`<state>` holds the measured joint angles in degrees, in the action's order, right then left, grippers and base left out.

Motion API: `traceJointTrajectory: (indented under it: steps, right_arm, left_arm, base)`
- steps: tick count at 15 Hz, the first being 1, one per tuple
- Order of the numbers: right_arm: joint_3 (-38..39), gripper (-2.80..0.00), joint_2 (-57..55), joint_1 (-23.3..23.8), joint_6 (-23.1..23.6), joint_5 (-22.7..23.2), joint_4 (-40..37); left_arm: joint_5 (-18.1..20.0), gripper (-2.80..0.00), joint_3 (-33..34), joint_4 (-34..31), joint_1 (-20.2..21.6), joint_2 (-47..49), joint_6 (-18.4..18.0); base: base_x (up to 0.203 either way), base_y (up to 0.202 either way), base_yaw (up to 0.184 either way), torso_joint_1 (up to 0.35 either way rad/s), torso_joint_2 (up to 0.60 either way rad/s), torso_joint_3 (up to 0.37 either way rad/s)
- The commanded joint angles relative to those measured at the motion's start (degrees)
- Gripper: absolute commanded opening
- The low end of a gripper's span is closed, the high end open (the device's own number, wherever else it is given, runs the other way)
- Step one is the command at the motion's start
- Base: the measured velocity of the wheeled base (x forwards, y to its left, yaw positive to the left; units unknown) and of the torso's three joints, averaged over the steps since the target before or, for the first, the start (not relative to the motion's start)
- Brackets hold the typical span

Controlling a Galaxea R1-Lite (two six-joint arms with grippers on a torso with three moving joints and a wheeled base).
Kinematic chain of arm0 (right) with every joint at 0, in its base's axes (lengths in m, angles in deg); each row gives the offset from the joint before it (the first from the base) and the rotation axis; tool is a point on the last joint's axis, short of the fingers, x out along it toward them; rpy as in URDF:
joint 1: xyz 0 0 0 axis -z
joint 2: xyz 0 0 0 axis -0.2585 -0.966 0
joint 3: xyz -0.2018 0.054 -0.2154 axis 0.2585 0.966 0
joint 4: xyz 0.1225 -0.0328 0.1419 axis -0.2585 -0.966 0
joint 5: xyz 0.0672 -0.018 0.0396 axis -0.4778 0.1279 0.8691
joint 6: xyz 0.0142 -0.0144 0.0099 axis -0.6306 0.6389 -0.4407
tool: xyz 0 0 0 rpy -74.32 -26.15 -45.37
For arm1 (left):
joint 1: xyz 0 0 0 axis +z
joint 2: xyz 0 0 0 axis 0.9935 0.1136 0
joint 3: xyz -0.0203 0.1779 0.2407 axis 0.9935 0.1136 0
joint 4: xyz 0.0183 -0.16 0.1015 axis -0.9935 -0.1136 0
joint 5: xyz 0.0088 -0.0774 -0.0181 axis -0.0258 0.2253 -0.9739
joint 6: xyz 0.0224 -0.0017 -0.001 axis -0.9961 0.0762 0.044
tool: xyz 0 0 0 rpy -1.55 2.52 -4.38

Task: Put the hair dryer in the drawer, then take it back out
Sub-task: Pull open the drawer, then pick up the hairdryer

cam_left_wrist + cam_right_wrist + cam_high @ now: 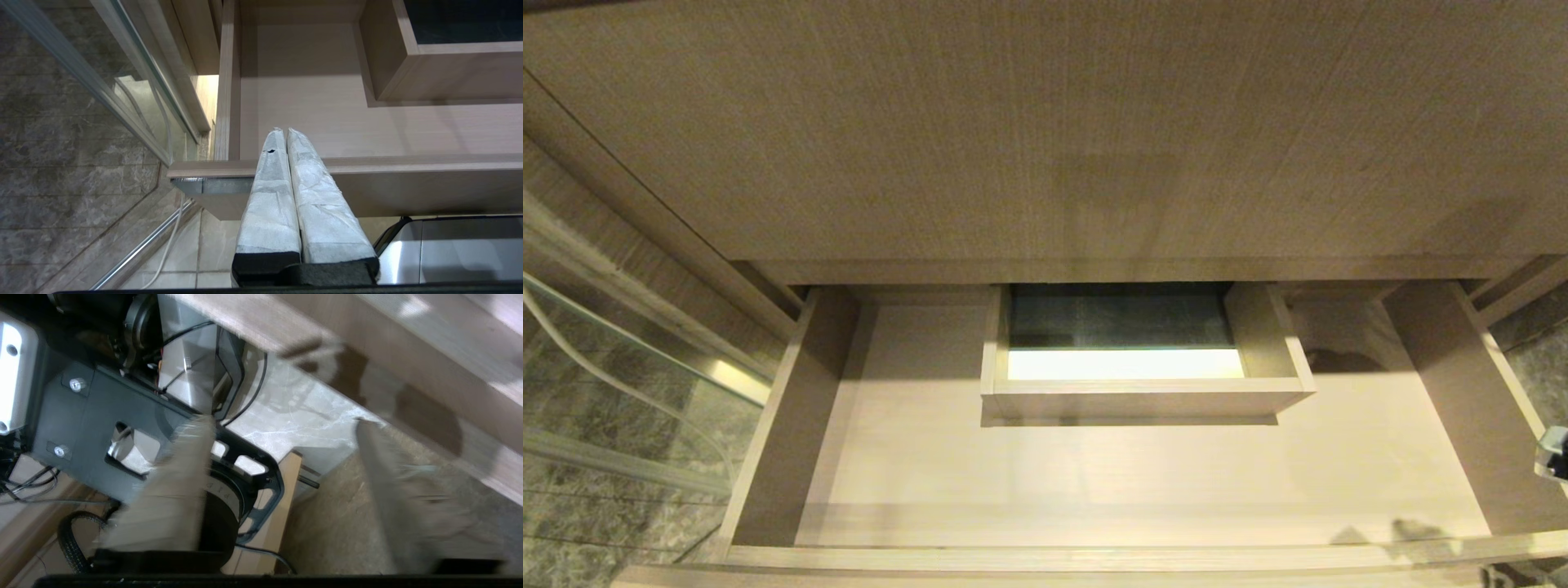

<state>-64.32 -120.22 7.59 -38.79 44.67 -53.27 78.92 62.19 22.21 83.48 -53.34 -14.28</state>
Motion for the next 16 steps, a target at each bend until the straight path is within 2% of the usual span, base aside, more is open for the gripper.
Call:
traceJointTrajectory:
  steps: [1, 5, 6, 7, 10, 12, 14, 16]
  right_arm:
    - [-1.2, -2.8, 1.3, 0.2, 0.2, 0.0, 1.3]
    - [-1.6, -2.8, 3.5, 0.5, -0.8, -0.1, 5.7]
    - [-1.4, -2.8, 5.9, 0.7, -3.2, -0.1, 6.4]
    - [-1.2, -2.8, 8.2, 0.9, -7.0, 0.0, 6.9]
    - [0.9, -2.8, 18.8, 1.3, -23.9, -0.7, 10.0]
    - [5.0, -2.8, 29.4, 0.4, -32.3, -3.5, 14.1]
    - [11.1, -2.8, 39.8, -1.6, -38.6, -9.3, 18.3]
    - [19.6, -2.8, 49.0, -5.2, -43.2, -18.0, 23.0]
  left_arm:
    - [0.0, -2.8, 0.0, 0.0, 0.0, 0.0, 0.0]
    - [0.0, -2.8, 0.0, 0.0, 0.0, 0.0, 0.0]
    - [0.0, -2.8, 0.0, 0.0, 0.0, -0.1, 0.0]
    - [0.0, -2.8, 0.0, 0.0, 0.0, 0.0, 0.0]
    - [0.0, -2.8, 0.0, 0.0, 0.0, -0.1, 0.0]
    - [0.0, -2.8, 0.0, 0.0, 0.0, 0.0, 0.0]
    - [0.0, -2.8, 0.0, 0.0, 0.0, 0.0, 0.0]
    - [0.0, -2.8, 0.0, 0.0, 0.0, -0.1, 0.0]
  base:
    - [0.0, 0.0, 0.0, 0.0, 0.0, 0.0]
    - [0.0, 0.0, 0.0, 0.0, 0.0, 0.0]
    - [0.0, 0.0, 0.0, 0.0, 0.0, 0.0]
    - [0.0, 0.0, 0.0, 0.0, 0.0, 0.0]
    - [0.0, 0.0, 0.0, 0.0, 0.0, 0.0]
    - [0.0, 0.0, 0.0, 0.0, 0.0, 0.0]
    - [0.0, 0.0, 0.0, 0.0, 0.0, 0.0]
    - [0.0, 0.0, 0.0, 0.0, 0.0, 0.0]
